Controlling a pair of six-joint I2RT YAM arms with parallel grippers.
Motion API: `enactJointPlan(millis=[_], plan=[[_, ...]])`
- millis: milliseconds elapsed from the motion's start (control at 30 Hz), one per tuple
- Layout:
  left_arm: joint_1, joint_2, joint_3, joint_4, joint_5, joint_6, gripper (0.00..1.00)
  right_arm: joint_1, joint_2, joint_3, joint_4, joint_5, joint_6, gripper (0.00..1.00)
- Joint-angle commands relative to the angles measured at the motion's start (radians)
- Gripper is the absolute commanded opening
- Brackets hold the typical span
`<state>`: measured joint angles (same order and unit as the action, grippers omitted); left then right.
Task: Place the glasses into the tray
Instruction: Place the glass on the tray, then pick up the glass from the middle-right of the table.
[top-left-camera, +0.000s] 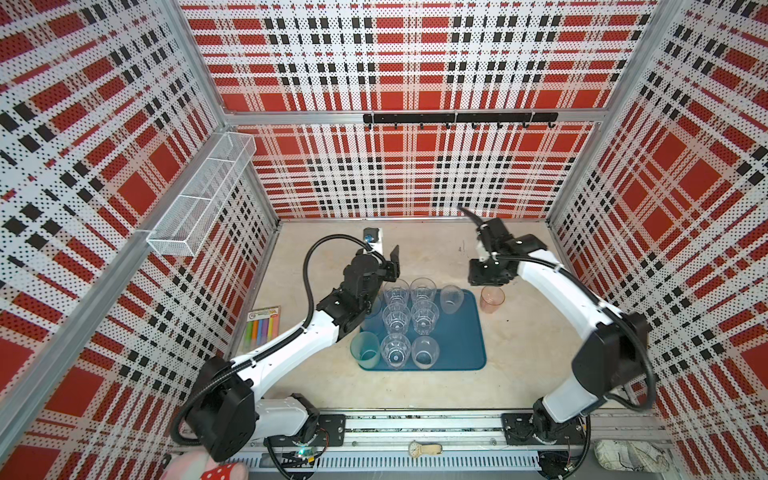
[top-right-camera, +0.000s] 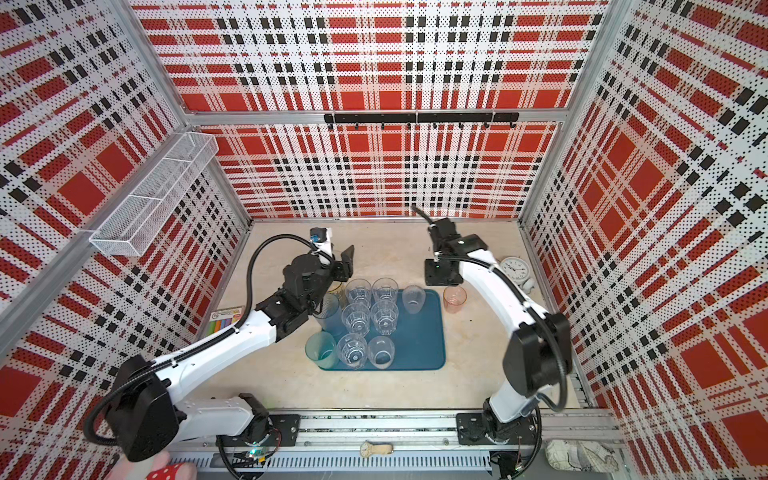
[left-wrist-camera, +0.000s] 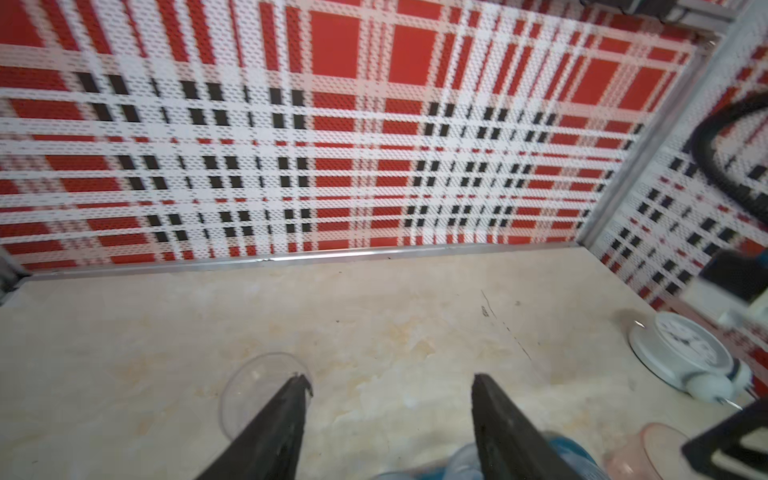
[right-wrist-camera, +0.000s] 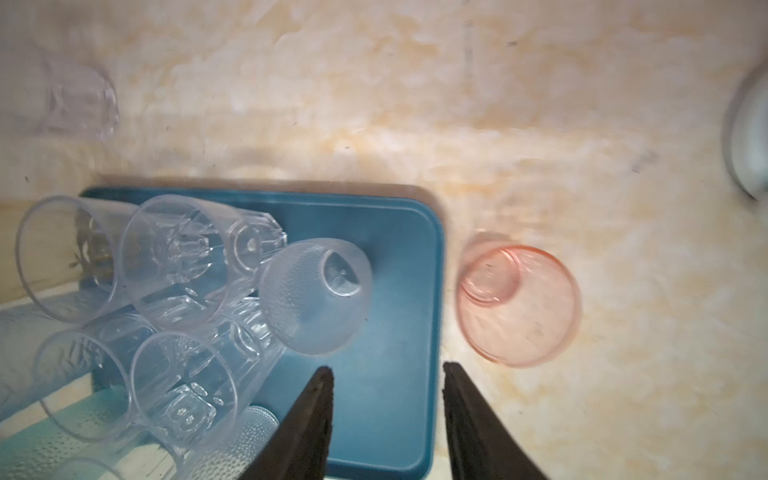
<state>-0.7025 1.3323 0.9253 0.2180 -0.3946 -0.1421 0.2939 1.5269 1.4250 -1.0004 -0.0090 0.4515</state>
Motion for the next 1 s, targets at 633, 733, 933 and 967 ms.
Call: enactJointPlan(millis=[633, 733, 933, 967], plan=[[-0.244, 0.223, 0.126, -0.019, -0.041, 0.058, 0.67, -0.34, -0.114, -0.426, 0.302, -0.199, 0.039, 0.57], [-0.244, 0.213, 0.121, -0.022, -0.064, 0.06, 0.67, -0.332, -0.079, -0.428, 0.317, -0.201, 0.036, 0.55], [-0.239, 0.178, 0.088, -0.012, -0.107, 0.059, 0.67, -0.261, 0.002, -0.395, 0.333, -0.155, 0.035, 0.53], [-0.238, 0.173, 0.082, -0.009, -0.108, 0.059, 0.67, -0.252, 0.015, -0.39, 0.334, -0.149, 0.035, 0.53]])
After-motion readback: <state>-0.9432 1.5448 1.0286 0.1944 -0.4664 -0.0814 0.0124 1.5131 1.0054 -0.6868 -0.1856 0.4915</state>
